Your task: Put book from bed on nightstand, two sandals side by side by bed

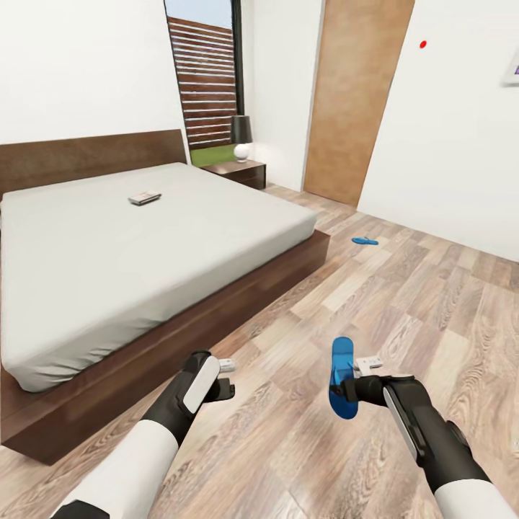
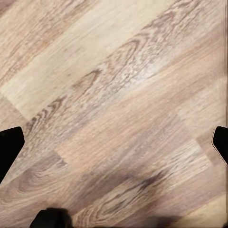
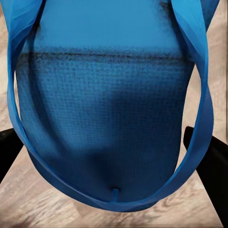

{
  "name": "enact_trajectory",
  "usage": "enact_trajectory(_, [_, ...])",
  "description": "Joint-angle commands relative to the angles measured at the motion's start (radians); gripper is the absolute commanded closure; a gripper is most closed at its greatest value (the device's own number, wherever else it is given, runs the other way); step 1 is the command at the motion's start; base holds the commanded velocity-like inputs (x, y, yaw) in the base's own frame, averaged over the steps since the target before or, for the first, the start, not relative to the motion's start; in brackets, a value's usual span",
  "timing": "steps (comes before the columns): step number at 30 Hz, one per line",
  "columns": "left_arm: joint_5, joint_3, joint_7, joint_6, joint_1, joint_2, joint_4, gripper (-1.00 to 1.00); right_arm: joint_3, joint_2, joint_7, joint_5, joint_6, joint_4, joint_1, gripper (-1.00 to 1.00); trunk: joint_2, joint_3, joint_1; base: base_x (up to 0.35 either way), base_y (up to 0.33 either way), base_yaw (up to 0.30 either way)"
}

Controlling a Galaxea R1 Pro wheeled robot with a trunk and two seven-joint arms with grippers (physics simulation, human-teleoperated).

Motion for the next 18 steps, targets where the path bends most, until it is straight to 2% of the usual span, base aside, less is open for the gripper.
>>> enact_trajectory(1, [0.009, -0.001, 0.009, -0.006, -0.001, 0.0, 0.001, -1.0, 0.001, 0.0, 0.007, 0.008, 0.003, 0.0, -0.001, 1.0, 0.0, -0.001, 0.0, 0.0, 0.0, -0.222])
enact_trajectory(6, [0.009, -0.011, 0.006, -0.032, 0.0, 0.0, 0.005, -1.0, 0.005, 0.0, 0.007, 0.006, 0.003, 0.005, 0.0, 1.0, 0.0, -0.001, 0.0, 0.0, 0.0, -0.237])
enact_trajectory(13, [0.009, -0.066, -0.038, -0.078, -0.001, 0.0, 0.008, -1.0, 0.009, 0.003, 0.013, 0.002, 0.005, 0.011, 0.0, 1.0, 0.0, -0.001, 0.0, 0.0, 0.0, -0.264])
enact_trajectory(18, [0.008, -0.109, -0.07, -0.115, -0.001, 0.0, 0.008, -1.0, 0.014, 0.014, 0.014, 0.001, 0.008, 0.019, 0.0, 1.0, 0.0, -0.001, 0.0, 0.0, 0.0, -0.287])
